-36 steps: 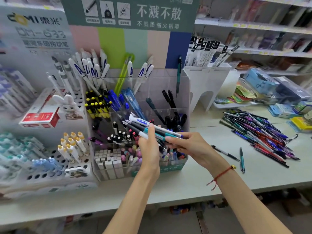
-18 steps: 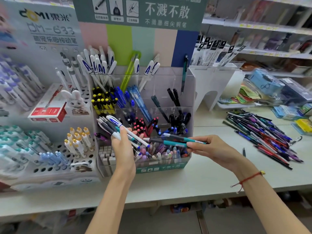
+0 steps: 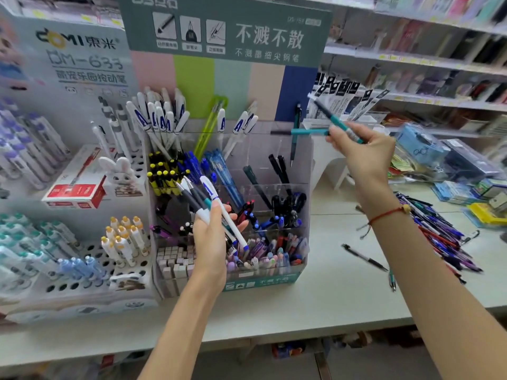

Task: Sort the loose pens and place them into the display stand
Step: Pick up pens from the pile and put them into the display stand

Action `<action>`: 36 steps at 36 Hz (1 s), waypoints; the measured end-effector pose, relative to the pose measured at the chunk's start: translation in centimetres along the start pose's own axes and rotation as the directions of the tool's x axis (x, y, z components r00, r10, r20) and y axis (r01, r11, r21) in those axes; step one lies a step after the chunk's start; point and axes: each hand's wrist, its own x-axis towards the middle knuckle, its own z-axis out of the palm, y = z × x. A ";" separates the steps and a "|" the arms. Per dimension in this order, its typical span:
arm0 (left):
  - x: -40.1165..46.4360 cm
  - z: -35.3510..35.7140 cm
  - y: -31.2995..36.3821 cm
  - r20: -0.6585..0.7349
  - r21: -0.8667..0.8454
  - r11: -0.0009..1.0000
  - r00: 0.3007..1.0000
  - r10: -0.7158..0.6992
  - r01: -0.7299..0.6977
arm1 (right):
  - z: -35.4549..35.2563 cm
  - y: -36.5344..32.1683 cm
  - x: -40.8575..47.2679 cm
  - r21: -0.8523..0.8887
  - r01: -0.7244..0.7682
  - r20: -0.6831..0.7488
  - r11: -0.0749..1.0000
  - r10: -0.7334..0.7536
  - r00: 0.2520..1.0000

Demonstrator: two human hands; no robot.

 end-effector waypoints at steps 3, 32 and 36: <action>0.3 0.5 0.4 -0.006 -0.050 0.998 0.999 0.034 -0.035 | 0.9 -0.2 1.7 0.042 0.047 -0.118 0.998 -0.042 0.992; 1.6 3.2 1.1 0.186 -0.071 0.997 0.982 0.029 -0.016 | 6.2 -0.5 8.9 -0.698 0.100 0.496 0.709 0.378 0.782; 1.5 3.2 1.3 0.275 -0.053 0.994 0.958 -0.082 0.100 | 6.0 2.8 7.5 -0.619 0.194 0.336 0.761 0.033 0.941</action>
